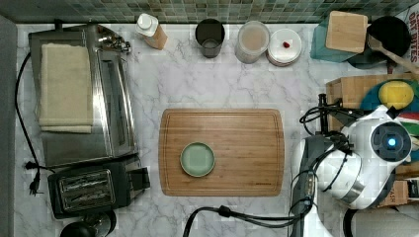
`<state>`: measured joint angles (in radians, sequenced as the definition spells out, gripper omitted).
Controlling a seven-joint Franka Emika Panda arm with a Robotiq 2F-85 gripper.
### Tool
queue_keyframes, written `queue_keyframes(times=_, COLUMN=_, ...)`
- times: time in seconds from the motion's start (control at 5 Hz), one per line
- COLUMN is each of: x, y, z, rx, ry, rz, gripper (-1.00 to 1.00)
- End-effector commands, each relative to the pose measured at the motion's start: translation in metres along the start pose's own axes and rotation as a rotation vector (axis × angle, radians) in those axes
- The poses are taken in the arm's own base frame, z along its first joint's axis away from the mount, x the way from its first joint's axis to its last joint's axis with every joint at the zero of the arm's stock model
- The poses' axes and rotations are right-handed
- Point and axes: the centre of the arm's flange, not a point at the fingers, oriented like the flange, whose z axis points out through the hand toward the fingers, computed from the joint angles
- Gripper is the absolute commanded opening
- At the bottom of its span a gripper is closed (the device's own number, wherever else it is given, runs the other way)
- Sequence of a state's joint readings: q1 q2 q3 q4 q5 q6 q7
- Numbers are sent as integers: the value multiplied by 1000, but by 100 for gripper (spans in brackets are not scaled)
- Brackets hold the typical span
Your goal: Open the drawer.
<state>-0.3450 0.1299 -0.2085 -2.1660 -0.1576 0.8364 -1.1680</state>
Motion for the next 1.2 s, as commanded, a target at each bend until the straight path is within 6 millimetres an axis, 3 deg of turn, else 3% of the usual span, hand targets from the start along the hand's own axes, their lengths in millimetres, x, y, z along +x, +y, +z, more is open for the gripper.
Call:
queue_keyframes(times=0.2, x=-5, y=-50, z=-3, rx=2, ry=61, rz=-114, gripper=100)
queue_keyframes(times=0.6, x=-23, y=-33, z=30, rx=36, ry=83, rz=-94, gripper=100)
queue_keyframes(times=1.2, x=-54, y=-47, z=73, rx=34, ry=82, rz=-19, gripper=100)
